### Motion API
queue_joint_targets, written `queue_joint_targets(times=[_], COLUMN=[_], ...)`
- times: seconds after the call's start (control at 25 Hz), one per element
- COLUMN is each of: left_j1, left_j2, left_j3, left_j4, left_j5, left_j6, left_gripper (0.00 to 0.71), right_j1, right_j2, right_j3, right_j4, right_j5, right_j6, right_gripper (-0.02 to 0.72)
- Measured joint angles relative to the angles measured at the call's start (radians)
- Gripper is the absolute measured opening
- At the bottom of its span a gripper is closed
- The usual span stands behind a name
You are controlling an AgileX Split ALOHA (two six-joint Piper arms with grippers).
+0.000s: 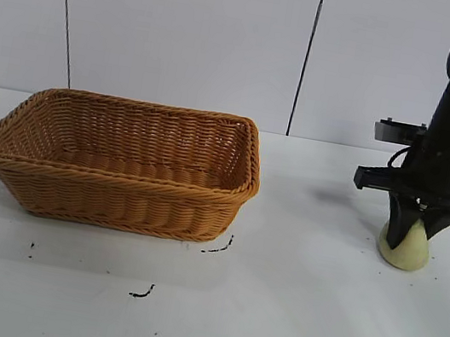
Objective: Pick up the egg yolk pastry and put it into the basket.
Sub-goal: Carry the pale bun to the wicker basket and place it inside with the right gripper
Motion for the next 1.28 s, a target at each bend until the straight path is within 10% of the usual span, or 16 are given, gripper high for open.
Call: queue_joint_targets(times=[0.4,1.28], left_j1=[0.0,0.0], left_j2=[0.0,0.0], left_j3=[0.0,0.0], left_j4=[0.0,0.0], left_j5=[0.0,0.0], left_j6=[0.0,0.0], left_gripper=[0.697,0.697], right_j1=[0.0,0.298], right_j2=[-0.041,-0.027], right_j3=[-0.257,-0.403], right_j4=[0.0,-0.017], right_j5=[0.138,0.06], right_j6=[0.0,-0.016], right_gripper=[0.169,0.169])
